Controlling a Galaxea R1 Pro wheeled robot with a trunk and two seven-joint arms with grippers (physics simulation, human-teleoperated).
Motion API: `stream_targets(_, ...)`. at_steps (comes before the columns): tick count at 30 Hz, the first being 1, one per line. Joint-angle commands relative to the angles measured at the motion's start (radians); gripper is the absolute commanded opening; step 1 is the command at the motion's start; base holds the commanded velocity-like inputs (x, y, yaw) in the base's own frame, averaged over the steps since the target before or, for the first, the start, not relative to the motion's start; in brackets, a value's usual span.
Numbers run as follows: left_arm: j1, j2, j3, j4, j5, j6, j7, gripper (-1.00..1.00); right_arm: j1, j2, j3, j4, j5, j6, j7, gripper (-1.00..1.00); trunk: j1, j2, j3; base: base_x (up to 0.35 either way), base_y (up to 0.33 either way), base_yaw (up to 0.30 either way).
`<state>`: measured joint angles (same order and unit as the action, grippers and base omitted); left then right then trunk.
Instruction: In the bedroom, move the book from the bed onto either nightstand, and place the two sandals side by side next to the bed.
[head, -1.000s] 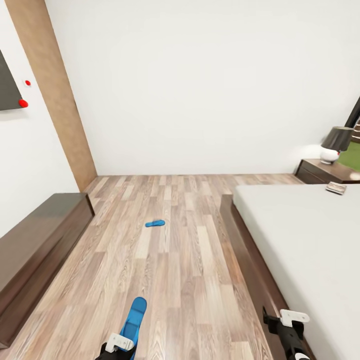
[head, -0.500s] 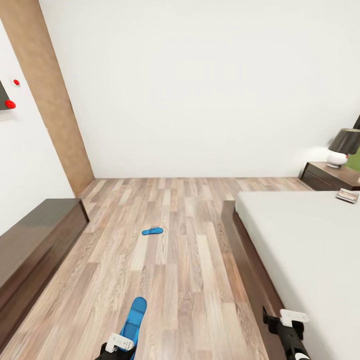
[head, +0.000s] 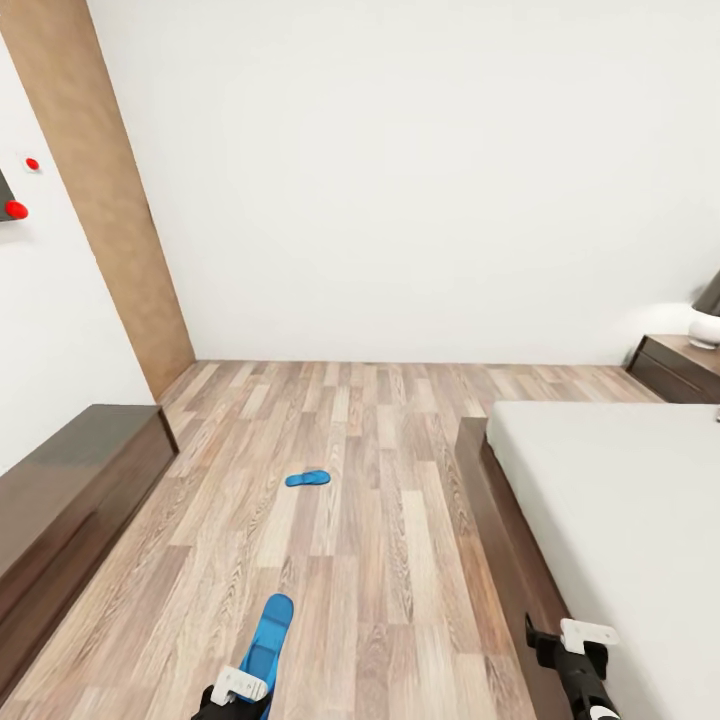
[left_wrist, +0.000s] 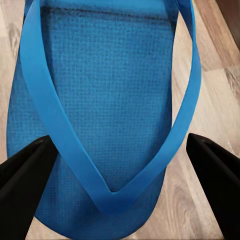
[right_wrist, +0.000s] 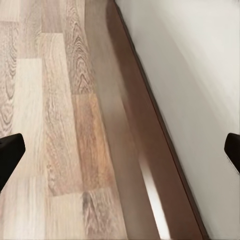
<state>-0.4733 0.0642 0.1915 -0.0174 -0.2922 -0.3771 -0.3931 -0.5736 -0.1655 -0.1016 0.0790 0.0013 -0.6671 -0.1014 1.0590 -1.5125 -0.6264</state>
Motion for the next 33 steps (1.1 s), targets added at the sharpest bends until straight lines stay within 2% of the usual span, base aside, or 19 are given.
stream_targets(1,-0.001,0.0,0.009,0.001,-0.008,-0.003,-0.003,-1.0,-0.002,0.0,-0.006,0.004,0.001,-0.006,0.002,1.0,0.001,0.0,-0.001,0.308,-0.081,0.001)
stream_targets(21,-0.001,0.0,0.009,0.001,-0.008,-0.003,-0.003,-1.0,-0.002,0.0,-0.006,0.004,0.001,-0.006,0.002,1.0,0.001,0.0,-0.001,0.298,-0.076,0.0)
stream_targets(26,-0.001,0.0,0.009,0.001,-0.008,-0.003,-0.003,-1.0,-0.002,0.0,-0.006,0.004,0.001,-0.006,0.002,1.0,0.001,0.0,-0.001,0.079,-0.008,0.049)
stream_targets(33,-0.001,0.0,0.009,0.001,-0.008,-0.003,-0.003,-1.0,-0.002,0.0,-0.006,0.004,0.001,-0.006,0.002,1.0,0.001,0.0,-0.001,0.004,0.0,0.259)
